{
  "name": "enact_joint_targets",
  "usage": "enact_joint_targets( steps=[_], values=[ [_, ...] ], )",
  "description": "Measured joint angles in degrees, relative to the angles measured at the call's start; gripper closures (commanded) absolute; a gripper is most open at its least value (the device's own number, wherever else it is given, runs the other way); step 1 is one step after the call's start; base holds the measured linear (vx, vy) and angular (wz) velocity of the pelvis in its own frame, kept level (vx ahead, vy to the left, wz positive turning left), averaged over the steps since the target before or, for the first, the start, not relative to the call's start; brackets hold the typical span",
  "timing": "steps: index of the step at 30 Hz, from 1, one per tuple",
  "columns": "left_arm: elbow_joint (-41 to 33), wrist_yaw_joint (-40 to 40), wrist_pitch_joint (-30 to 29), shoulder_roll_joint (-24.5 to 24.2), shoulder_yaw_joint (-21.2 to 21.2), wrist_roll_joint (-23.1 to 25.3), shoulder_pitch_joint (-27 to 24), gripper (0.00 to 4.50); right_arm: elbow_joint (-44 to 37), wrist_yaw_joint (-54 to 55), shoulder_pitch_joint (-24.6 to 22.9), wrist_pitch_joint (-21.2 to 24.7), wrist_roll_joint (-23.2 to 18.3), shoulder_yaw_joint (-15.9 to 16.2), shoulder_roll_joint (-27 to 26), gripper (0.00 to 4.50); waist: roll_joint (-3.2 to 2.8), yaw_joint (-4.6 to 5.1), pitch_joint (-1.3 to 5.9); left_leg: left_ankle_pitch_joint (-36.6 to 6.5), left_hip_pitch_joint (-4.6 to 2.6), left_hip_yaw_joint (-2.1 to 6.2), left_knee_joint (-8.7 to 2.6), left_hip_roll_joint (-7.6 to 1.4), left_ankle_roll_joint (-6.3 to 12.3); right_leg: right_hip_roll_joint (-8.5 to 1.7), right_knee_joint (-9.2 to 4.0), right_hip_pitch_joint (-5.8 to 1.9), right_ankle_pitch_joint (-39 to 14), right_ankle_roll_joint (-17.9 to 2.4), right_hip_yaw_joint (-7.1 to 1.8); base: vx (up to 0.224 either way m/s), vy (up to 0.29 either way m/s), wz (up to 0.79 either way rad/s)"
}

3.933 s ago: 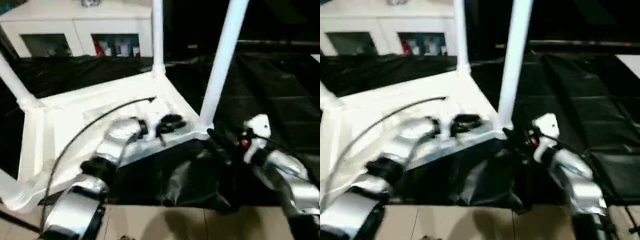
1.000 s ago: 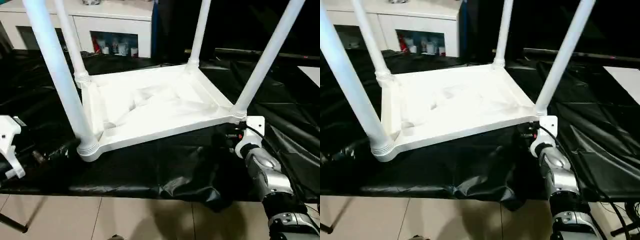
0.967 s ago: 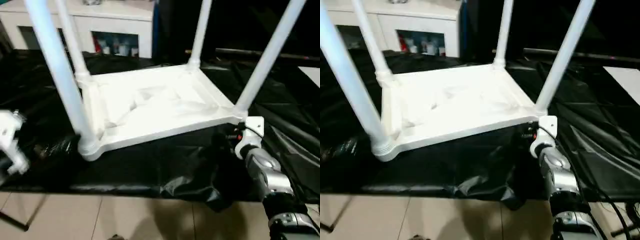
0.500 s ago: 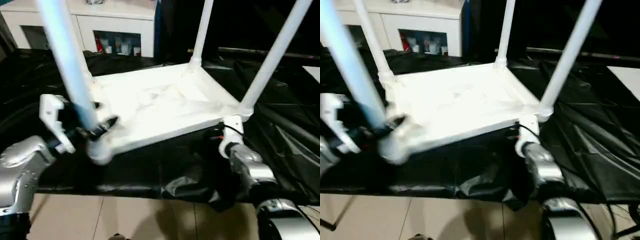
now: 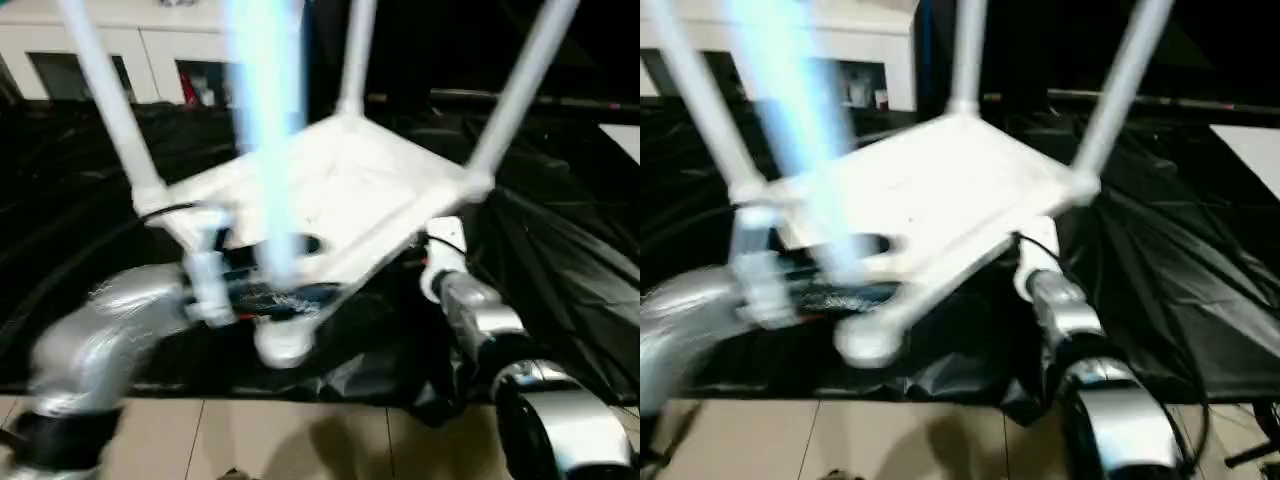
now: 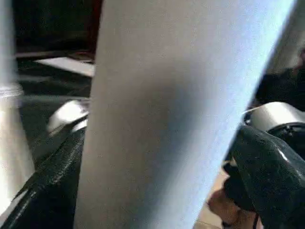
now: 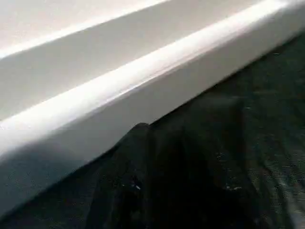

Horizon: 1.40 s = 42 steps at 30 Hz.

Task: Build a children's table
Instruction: Rotate table base

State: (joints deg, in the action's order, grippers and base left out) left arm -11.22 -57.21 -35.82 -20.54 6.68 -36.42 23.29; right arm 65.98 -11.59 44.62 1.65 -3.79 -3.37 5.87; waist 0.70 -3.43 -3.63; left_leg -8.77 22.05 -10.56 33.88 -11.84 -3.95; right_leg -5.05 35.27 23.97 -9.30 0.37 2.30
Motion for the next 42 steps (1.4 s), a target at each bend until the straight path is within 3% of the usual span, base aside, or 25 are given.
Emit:
enact_joint_targets(
  steps=[4, 9, 17, 29, 36, 42],
  values=[
    [3.0, -0.1, 2.0, 3.6, 3.5, 1.6, 3.2, 0.0, 0.6, -0.3, 0.6, -0.8, 0.2, 0.7, -1.1, 3.35, -0.02, 0.62, 0.0, 0.0, -0.04, 0.12, -0.03, -0.01, -0.04, 0.04, 0.02, 0.07, 0.1, 0.1, 0.08, 0.0, 0.0, 0.0],
    [10.9, 3.8, 8.7, 8.2, 6.5, 8.9, 8.4, 0.0, 2.2, -0.4, 1.2, -2.3, 1.3, 0.7, -1.8, 3.35, -0.03, 0.78, 0.0, 0.0, -0.03, 0.15, -0.01, 0.0, -0.04, 0.06, -0.03, 0.04, 0.2, -0.1, 0.09, 0.0, 0.0, 0.0],
    [17.7, 6.0, 14.2, 13.4, 8.7, 13.2, 10.4, 0.0, 3.1, -1.2, 1.4, -3.1, 1.3, 0.2, -1.0, 3.35, -0.03, 0.6, 0.01, 0.0, 0.02, 0.1, 0.0, -0.01, -0.04, 0.05, -0.23, 0.02, 0.2, -0.1, 0.07, 0.0, 0.0, 0.0],
    [26.0, 9.8, 24.0, 18.4, 10.2, 19.9, 13.7, 0.0, 4.0, -3.9, 1.9, -3.8, 1.2, -0.5, -1.8, 3.35, -0.19, 1.26, 0.05, 0.0, -0.02, 0.16, 0.0, -0.03, -0.03, 0.09, -0.22, 0.02, 0.2, -0.1, 0.1, 0.0, 0.0, 0.0],
    [29.5, 11.6, 27.7, 15.2, 9.6, 22.6, 14.7, 0.0, 3.9, -5.8, 2.6, -5.5, 1.0, -1.1, -1.6, 3.35, -1.02, 1.2, 0.14, 0.0, -0.05, 0.27, -0.08, -0.03, -0.03, 0.09, -0.15, 0.04, 0.3, -0.2, 0.22, 0.0, 0.0, 0.0],
    [27.0, 10.1, 27.2, 9.5, 6.5, 22.5, 11.0, 0.0, -0.3, -10.2, 1.5, -6.2, 0.9, -1.2, 3.4, 3.35, -1.21, 0.87, 0.15, 0.0, -0.06, 0.29, -0.07, -0.02, -0.03, 0.08, -0.15, 0.01, 0.3, -0.2, 0.23, 0.0, 0.0, 0.0]
  ],
)
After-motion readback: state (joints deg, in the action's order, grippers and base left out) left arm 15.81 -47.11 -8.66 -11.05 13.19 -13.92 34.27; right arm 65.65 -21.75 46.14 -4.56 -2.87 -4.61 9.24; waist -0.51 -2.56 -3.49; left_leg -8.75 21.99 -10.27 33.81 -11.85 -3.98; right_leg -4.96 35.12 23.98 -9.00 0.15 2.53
